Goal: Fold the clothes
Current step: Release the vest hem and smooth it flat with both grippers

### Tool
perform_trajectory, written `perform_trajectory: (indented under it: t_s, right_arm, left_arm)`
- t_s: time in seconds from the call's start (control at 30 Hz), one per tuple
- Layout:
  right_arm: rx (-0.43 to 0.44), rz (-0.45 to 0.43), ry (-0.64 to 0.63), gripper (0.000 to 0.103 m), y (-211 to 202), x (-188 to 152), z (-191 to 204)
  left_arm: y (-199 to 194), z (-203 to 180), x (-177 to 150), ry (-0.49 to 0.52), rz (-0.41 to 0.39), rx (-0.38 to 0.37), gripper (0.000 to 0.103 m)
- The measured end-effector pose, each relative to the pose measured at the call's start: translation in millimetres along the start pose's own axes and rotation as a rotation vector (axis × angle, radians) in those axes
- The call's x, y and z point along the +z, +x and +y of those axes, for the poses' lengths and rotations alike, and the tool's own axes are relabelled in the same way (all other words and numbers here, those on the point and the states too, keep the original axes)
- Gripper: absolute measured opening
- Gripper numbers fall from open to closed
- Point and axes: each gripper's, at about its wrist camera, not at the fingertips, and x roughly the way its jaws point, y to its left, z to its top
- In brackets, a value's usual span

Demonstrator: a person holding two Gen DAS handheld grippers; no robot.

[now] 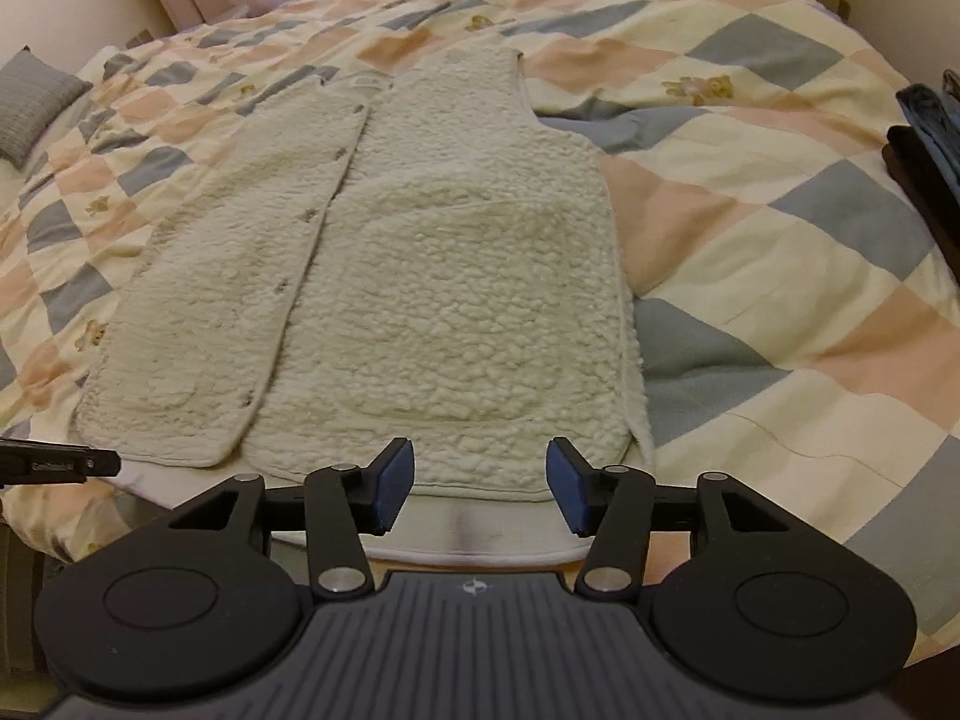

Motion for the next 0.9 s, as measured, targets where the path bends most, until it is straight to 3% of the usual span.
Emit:
perform_trajectory:
  t_s: [0.53,0.9]
  right_arm:
    - [0.035,0.039,-0.017,0.056,-2.8,-6.9,13.0]
    - [0.050,0.001,-0.031,0.058,-9.8,3.3,14.0]
  left_arm:
    - [-2.5,-9.3,-5.8,0.022,0.021,-0.008,0.030]
    - [-21.0,-11.9,7.5,0.023,-0.031,-0.019,0.033]
